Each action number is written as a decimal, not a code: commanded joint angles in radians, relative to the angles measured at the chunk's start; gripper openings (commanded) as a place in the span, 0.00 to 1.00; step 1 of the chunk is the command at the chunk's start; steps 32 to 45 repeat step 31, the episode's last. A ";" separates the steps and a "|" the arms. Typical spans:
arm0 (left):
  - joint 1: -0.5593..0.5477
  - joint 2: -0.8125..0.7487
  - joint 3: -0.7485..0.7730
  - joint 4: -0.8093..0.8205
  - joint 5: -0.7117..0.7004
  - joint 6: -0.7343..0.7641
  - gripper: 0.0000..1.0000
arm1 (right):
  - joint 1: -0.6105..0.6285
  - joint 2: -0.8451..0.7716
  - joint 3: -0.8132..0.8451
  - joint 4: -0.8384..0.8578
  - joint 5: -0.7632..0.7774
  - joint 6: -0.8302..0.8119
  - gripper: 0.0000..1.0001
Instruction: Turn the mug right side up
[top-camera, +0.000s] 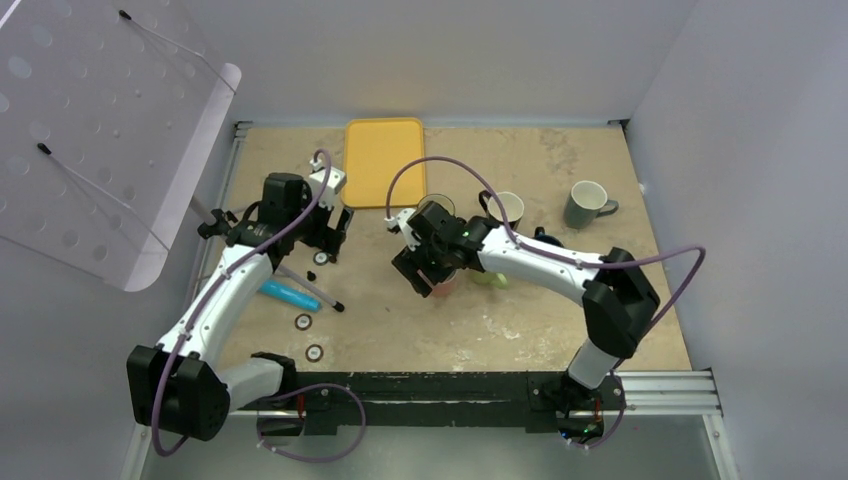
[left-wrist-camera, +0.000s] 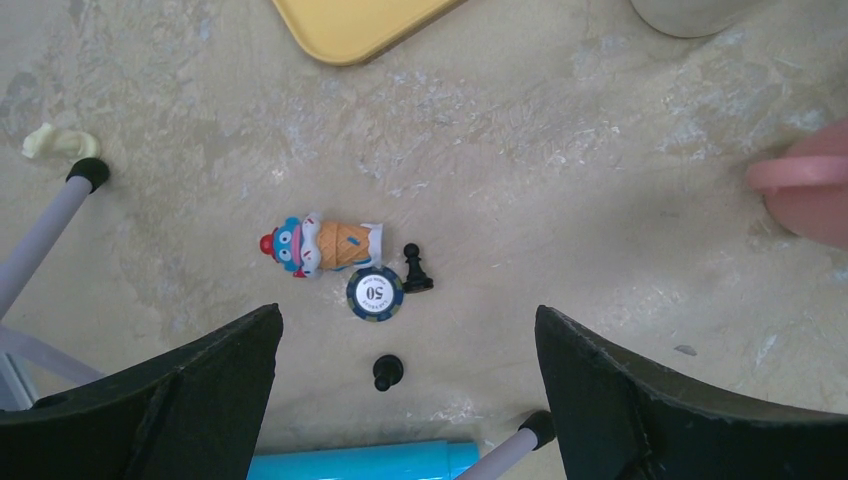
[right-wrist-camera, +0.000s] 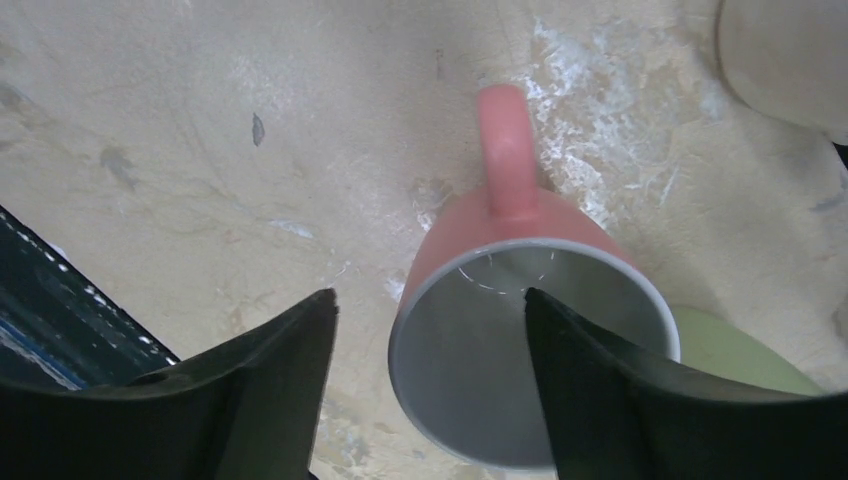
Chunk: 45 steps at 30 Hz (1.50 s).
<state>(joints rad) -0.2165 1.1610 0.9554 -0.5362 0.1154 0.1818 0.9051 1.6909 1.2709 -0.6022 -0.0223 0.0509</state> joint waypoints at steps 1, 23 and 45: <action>0.000 -0.046 0.011 0.023 -0.076 -0.043 1.00 | -0.007 -0.227 -0.015 0.085 0.102 0.043 0.90; -0.001 -0.212 -0.349 0.508 -0.090 -0.212 1.00 | -0.835 -0.989 -0.929 1.012 0.487 0.251 0.99; -0.001 -0.232 -0.371 0.521 -0.066 -0.209 1.00 | -0.835 -1.083 -1.057 1.112 0.529 0.253 0.99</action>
